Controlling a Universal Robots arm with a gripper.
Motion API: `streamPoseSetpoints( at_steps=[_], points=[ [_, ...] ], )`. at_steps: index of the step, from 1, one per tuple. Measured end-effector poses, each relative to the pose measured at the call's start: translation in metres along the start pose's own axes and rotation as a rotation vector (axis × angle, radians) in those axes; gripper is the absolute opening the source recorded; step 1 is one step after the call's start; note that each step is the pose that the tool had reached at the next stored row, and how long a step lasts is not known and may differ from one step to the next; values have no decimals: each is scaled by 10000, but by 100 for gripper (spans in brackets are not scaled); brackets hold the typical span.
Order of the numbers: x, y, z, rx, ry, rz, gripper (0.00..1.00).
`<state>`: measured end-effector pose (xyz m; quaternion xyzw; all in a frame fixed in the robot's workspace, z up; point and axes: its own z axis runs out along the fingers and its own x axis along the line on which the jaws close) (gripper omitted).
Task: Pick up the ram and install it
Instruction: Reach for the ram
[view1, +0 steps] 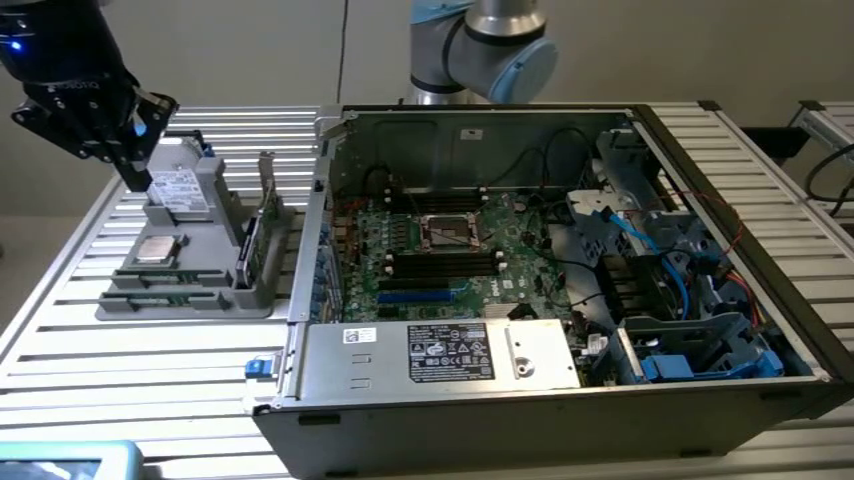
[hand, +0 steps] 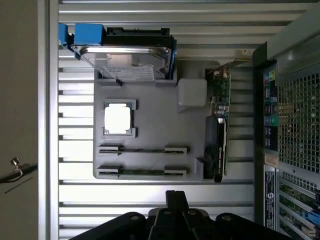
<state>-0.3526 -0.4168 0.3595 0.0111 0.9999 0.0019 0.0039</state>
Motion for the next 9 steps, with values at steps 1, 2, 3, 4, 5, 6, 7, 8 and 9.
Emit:
streamPoseSetpoints(
  at_steps=[1, 2, 3, 4, 5, 6, 7, 8, 9],
  points=[
    [32, -1, 12, 4, -1, -5, 11],
    [67, -2, 26, 7, 0, -11, 11],
    [103, -2, 42, 8, 0, -17, 11],
    [121, -3, 62, 7, -4, -24, 11],
    [123, -3, 81, 7, -3, -32, 11],
    [123, -4, 98, 8, -2, -36, 11],
    [123, -4, 115, 14, -2, -40, 11],
    [123, -4, 132, 25, -1, -43, 11],
    [124, -4, 149, 32, 0, -46, 11]
  ],
)
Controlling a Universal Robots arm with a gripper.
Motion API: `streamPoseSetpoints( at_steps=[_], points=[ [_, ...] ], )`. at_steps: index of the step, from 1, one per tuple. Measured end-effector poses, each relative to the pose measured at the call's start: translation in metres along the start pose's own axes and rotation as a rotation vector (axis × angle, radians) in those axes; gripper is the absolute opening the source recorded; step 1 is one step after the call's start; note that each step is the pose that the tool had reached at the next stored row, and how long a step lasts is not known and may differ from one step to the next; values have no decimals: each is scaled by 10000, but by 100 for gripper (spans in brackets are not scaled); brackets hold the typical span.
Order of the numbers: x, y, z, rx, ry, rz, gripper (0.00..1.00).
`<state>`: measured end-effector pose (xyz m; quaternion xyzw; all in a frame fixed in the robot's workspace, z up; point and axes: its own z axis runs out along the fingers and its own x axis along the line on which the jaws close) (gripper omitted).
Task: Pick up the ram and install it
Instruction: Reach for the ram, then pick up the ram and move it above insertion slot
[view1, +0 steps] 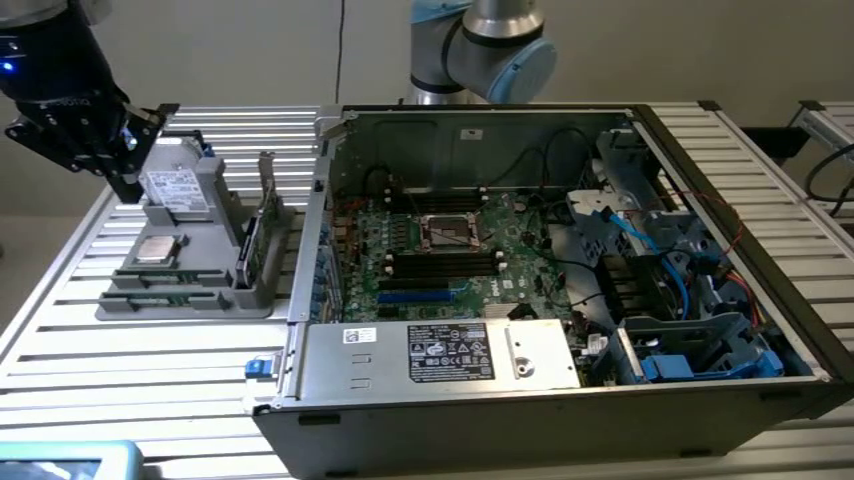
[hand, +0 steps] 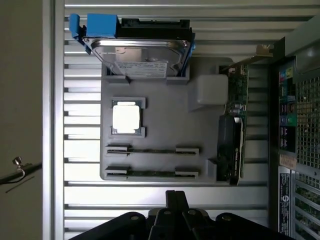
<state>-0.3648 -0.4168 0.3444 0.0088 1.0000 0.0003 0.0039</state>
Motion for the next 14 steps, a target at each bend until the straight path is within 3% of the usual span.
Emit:
streamPoseSetpoints(
  at_steps=[7, 11, 14],
  points=[
    [0, 7, 127, 4, 11, -49, 11],
    [1, 7, 130, 6, 14, -65, 11],
    [1, 8, 131, 0, 14, -540, 11]
  ],
)
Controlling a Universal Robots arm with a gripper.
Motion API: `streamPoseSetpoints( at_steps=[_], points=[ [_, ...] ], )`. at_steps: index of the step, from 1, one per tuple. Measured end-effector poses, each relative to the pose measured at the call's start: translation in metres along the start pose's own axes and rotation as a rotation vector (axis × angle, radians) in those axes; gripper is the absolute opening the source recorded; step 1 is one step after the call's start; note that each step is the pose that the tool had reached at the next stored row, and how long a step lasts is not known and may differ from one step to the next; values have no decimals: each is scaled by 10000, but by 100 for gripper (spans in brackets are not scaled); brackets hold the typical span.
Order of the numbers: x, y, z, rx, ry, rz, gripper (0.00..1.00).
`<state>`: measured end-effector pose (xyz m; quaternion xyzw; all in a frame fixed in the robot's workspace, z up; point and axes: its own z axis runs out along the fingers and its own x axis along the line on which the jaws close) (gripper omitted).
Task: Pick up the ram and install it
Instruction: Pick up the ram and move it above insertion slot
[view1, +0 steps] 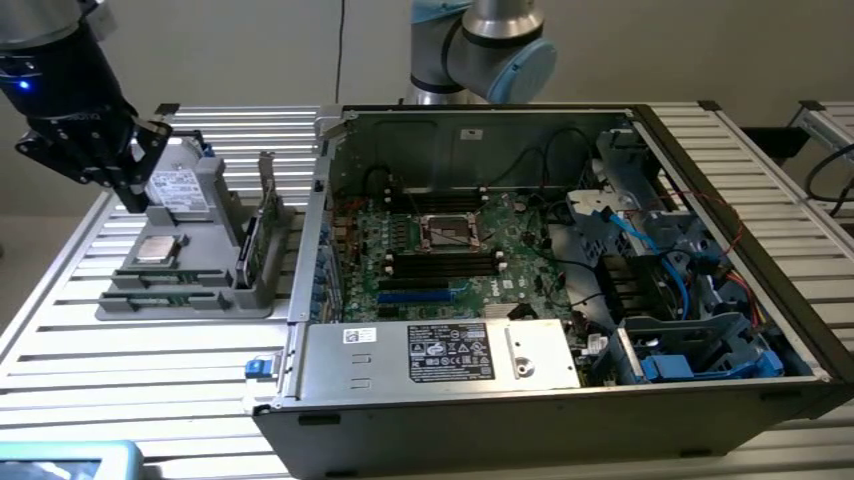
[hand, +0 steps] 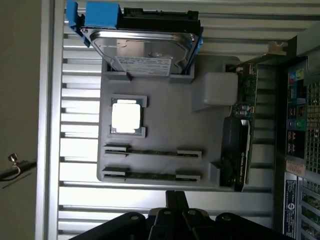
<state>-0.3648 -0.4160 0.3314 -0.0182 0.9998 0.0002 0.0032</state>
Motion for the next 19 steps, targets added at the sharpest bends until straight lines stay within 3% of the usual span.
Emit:
streamPoseSetpoints(
  at_steps=[4, 7, 19],
  points=[
    [0, 0, 1, -31, -1, -730, 11],
    [0, 0, 4, -137, -11, -1228, 11],
    [1, 0, 10, -159, -3, -3344, 11]
  ],
)
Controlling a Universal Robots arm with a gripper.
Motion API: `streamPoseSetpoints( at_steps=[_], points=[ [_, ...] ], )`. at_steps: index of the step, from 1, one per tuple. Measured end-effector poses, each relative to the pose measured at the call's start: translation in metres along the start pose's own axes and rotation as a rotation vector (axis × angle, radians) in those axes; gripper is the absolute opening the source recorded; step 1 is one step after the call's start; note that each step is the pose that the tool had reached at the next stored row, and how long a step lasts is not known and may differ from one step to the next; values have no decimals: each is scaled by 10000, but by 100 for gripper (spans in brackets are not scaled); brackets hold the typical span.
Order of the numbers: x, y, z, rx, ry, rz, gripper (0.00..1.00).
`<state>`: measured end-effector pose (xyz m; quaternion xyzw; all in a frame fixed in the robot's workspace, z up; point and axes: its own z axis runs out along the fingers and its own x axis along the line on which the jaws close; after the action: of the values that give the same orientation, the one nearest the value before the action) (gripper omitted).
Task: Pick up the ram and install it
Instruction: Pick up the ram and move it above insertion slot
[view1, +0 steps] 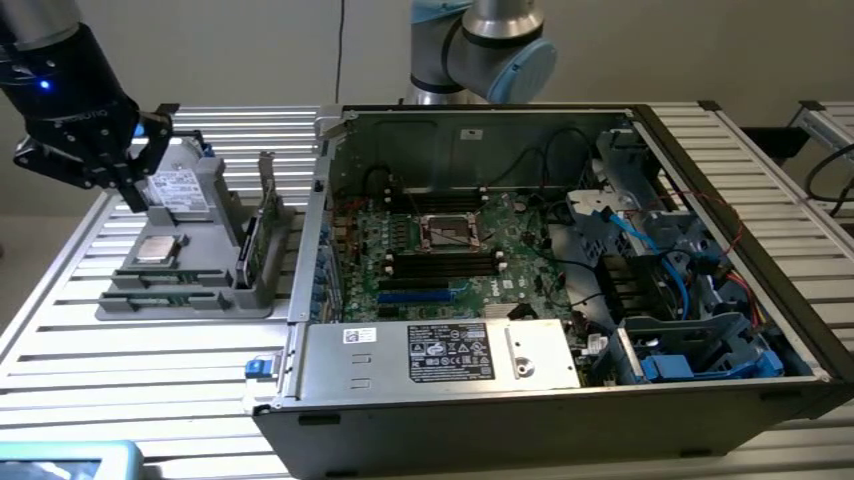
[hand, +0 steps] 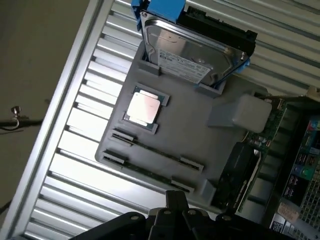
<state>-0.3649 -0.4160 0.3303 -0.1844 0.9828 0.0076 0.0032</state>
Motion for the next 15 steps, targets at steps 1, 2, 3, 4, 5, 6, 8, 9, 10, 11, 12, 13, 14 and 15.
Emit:
streamPoseSetpoints(
  at_steps=[1, 2, 3, 4, 5, 6, 8, 9, 10, 11, 12, 13, 14, 15],
  points=[
    [0, 0, 1, -3, 2, -198, 11],
    [0, 0, 2, -7, 4, -371, 11],
    [0, 0, 3, -10, 5, -556, 11],
    [0, 0, 3, -13, 8, -737, 11],
    [0, 0, 4, -16, 10, -916, 11],
    [0, 0, 5, -18, 12, -1102, 11],
    [0, 0, 6, -22, 16, -1462, 11],
    [0, 0, 7, -24, 19, -1641, 11],
    [0, 0, 8, -26, 22, -1831, 11],
    [0, 0, 9, -28, 24, -2018, 11],
    [0, 0, 10, -31, 26, -2197, 11],
    [0, 0, 11, -33, 29, -2377, 11],
    [0, 0, 11, -35, 32, -2556, 11],
    [0, 0, 12, -36, 34, -2737, 11]
  ],
)
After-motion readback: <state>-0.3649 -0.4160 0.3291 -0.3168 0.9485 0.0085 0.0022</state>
